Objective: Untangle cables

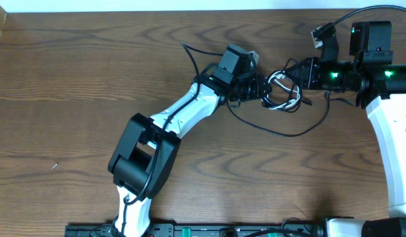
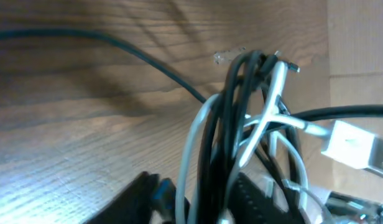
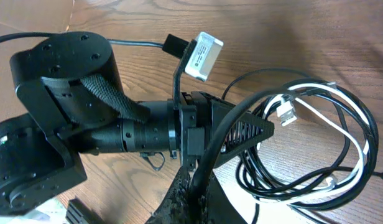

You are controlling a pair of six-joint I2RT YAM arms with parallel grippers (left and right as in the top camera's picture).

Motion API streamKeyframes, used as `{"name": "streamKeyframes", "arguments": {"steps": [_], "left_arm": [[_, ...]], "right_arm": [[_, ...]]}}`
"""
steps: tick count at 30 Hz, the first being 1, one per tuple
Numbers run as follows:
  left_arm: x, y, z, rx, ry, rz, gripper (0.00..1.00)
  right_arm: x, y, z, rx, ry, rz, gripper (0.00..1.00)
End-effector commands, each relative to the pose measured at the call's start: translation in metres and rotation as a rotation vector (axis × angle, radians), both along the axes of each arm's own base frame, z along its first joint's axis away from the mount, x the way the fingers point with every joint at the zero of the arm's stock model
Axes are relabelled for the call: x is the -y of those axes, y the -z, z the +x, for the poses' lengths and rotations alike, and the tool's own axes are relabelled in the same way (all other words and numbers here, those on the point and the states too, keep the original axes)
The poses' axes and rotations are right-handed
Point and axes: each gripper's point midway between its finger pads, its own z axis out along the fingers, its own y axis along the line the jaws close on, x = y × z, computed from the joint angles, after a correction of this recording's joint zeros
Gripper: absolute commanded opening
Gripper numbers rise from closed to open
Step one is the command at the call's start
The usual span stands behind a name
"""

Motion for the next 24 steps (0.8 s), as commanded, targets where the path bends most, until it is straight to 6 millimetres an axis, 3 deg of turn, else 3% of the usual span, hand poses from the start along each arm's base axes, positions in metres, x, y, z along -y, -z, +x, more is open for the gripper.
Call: {"name": "streamKeyframes", "arguments": {"steps": [1,4,10,17,21,24], "left_arm": [[0.0,0.0,0.007,0.024,-0.017,0.015,0.26],[-0.003,-0.001,0.01,0.027,-0.024,0.013,0.08],[-0.023,-0.01,0.026,0.039,-0.061,0.002,0.08],[-0.058,-0.051,0.046,0.099,-0.076,-0.067,0.07],[-0.068,-0.078,0.045,0.118,-0.061,-0.123,0.08],[-0.074,-0.098,0.042,0.136,-0.053,-0.152,0.08]], "right_arm": [[-0.002,-0.004,0.0,0.007,-0.005,0.004,0.01],[0.005,0.002,0.001,-0.01,0.035,-0.035,0.01],[0.056,0.033,0.003,-0.141,0.307,-0.232,0.01],[0.129,0.056,-0.005,-0.267,0.58,-0.367,0.01],[0.153,0.068,-0.007,-0.321,0.637,-0.386,0.01],[0.159,0.082,-0.006,-0.368,0.644,-0.391,0.01]]}}
